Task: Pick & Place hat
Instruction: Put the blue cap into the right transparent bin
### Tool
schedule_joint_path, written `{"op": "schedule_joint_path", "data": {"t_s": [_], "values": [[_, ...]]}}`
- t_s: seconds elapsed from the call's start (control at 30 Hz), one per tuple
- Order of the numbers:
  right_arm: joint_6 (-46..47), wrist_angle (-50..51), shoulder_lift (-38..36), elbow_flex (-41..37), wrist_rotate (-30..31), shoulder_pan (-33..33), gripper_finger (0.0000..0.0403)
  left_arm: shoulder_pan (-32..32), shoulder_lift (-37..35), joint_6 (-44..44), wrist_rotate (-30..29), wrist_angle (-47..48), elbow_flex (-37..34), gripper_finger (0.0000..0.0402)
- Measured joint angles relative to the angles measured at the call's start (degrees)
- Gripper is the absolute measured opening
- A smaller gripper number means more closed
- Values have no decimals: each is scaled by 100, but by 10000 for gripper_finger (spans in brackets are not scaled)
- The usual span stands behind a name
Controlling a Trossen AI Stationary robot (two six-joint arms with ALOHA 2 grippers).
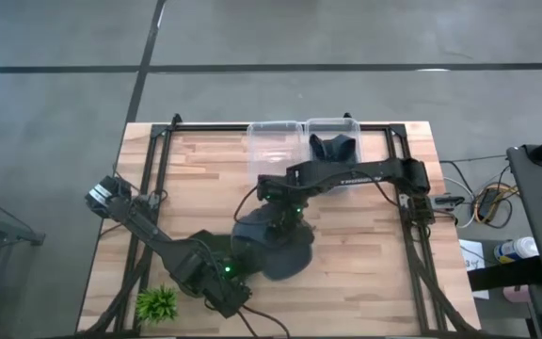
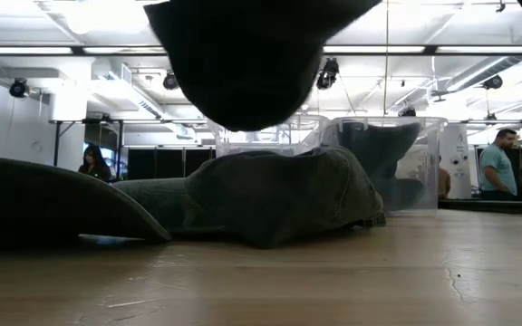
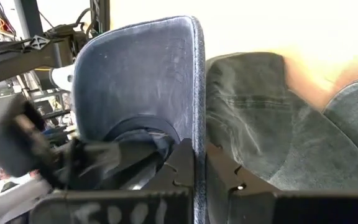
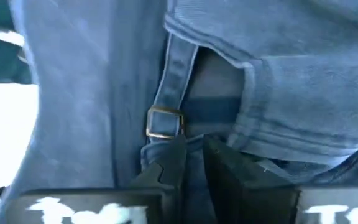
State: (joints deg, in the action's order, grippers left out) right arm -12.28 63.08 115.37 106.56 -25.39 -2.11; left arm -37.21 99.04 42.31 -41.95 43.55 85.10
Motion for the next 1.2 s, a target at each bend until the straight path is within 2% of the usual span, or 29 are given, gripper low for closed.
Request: {"op": "schedule_joint_path", "data": {"t_s": [0.23,0.5,0.67,0.87,1.2], "values": [[3,282,-50,-312,-12,-4,52,2,0,-18,15,13,0,12],[-34,-199,-380,316,20,157,52,0,-4,-83,94,59,-2,12],[290,-841,-330,494,607,303,52,-2,-4,-22,-16,47,-2,12],[319,-923,-11,172,420,229,52,-11,-4,-11,-280,49,60,12],[54,-990,138,-59,256,125,52,-13,-7,-20,-315,9,111,12]]}}
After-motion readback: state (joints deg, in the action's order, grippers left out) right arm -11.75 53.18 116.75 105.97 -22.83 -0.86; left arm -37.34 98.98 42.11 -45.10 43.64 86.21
